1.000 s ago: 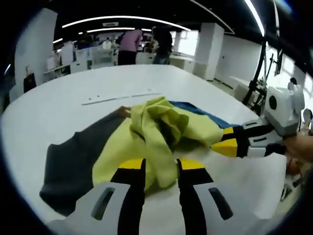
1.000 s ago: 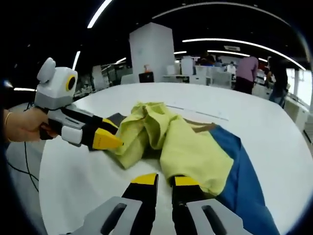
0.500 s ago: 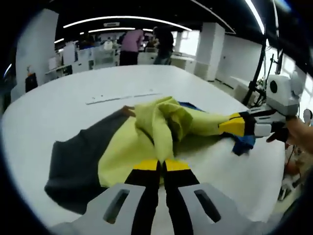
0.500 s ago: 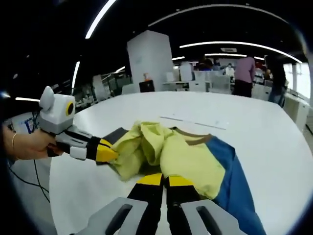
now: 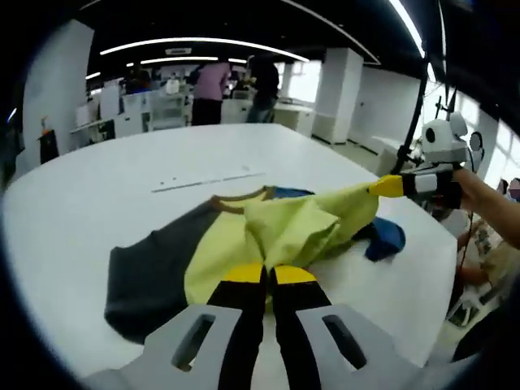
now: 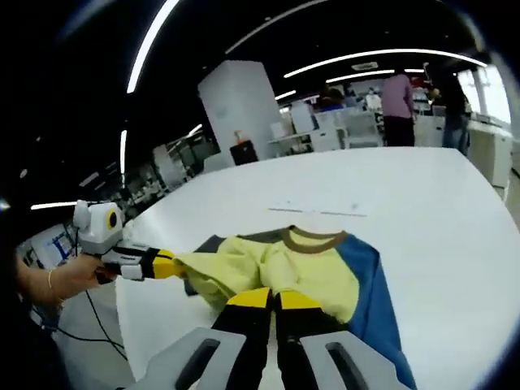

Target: Fold the garment on the visible template until the final outline fits inside the template.

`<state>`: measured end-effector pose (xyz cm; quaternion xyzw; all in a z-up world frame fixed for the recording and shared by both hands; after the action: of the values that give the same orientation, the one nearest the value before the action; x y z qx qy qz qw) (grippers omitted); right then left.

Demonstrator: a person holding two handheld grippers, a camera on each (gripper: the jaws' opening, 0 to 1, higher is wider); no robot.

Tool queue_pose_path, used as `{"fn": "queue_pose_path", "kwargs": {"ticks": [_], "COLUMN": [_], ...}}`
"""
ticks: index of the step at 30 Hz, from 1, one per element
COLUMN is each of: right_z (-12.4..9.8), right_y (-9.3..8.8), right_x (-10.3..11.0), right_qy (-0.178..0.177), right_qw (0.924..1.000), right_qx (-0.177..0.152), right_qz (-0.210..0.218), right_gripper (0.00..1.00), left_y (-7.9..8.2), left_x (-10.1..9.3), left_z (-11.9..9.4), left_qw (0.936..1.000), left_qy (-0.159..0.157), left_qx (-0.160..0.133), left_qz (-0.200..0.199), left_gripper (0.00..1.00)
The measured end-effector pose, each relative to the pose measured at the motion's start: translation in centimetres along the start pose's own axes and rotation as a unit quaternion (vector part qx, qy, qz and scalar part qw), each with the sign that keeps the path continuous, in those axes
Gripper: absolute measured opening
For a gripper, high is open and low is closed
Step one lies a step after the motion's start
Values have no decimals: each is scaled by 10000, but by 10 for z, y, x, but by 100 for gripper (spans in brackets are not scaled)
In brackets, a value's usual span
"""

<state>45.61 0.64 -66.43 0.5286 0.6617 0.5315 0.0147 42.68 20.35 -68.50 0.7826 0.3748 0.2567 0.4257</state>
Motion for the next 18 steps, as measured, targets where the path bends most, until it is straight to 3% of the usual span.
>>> {"fn": "queue_pose_path", "kwargs": {"ticks": [4,10,18], "right_z": [-8,-5,8], "right_y": [4,-2,-10], "right_x": [-2,-20,-51], "right_qy": [44,-250,-680], "right_qw": [9997,9989,9969], "right_qx": [40,192,270], "right_qz": [230,350,292], "right_gripper": [0,0,0], "left_y": [-8,-28,-54], "left_x": [-1,-4,-6], "left_z": [-13,-20,-18], "left_qw": [9998,9978,9966], "left_qy": [-65,-155,-196], "left_qx": [147,485,748], "left_qz": [155,421,301], "left_gripper": [0,0,0]}}
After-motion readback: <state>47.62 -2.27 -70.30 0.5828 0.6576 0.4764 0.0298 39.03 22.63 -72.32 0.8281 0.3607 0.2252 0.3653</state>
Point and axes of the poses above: the point that each gripper's makers call its tool centre point, and the gripper's own axes: z roughly forward along the fingers, x roughly to its left, y roughly out of its top, the point moved 2 cm from there along -z, roughly backward along the fingers, and after that the axes turned 14 degrees about z, right-handed, at the moved point
